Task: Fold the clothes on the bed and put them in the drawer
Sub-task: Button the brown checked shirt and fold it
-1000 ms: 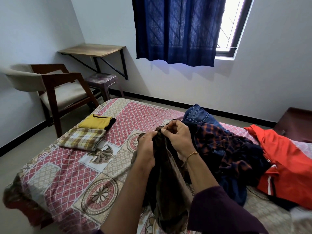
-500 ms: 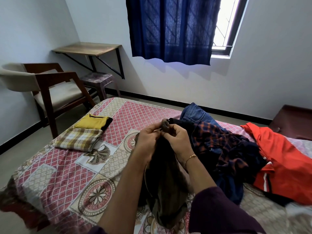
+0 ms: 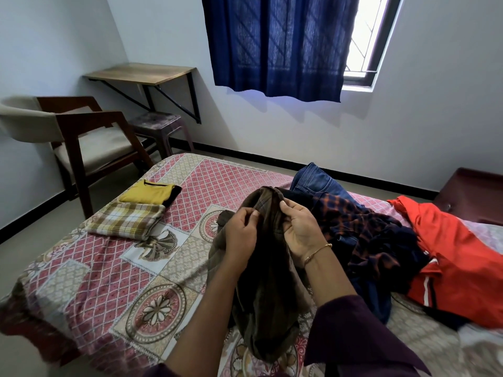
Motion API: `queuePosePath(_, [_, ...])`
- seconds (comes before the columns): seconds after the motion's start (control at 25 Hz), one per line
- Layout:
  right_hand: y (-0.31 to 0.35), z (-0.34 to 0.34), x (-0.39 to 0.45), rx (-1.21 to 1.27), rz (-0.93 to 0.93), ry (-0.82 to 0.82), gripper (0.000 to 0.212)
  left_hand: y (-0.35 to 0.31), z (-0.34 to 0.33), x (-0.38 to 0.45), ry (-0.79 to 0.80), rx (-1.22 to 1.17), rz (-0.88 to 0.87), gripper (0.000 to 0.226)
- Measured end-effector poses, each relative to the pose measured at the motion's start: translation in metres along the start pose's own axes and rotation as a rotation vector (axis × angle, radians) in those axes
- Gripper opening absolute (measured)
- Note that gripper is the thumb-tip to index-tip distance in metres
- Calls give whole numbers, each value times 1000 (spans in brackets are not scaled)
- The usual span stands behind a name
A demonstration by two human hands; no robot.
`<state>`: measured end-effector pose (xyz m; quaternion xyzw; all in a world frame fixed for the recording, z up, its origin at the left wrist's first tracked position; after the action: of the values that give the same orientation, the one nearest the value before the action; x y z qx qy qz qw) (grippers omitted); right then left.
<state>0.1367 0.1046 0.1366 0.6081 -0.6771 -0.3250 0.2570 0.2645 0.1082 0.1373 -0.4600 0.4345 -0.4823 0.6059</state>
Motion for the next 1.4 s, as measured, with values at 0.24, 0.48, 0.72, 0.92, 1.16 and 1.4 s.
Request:
queuePosePath(0.24, [-13,3,4,62,-61,-31,23,13,-9,0,49,126,38,17])
queuePosePath(0.48, [-4,10,4,-158,102,-138,18,16,5,4,14,-74,139,30])
queuePosePath(0.72, [34,12,3,-742,421,-224,39,28,-4,3,196,-442,429,27])
queuePosePath(0.92, [51,-1,-3,-965,588,-192,44,28,-4,4,263,-595,459,33])
queuePosePath(1.16, [15,-24,-2,-995,288,174,18,31,-16,3,477,-814,524,41])
queuePosePath(1.4, [-1,-17,-1,-1011,189,190,25,23,-12,-4,521,-720,445,62])
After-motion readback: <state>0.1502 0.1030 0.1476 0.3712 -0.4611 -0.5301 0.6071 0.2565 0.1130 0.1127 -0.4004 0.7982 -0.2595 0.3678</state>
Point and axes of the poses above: each hand's wrist, its own x-axis towards the middle knuckle, its own z-axis out of the back of the hand, y = z × x, the point moved 8 cm from there along x, towards the middle knuckle, and after that the axes turned 9 degrees about z, right-handed, at the moved point
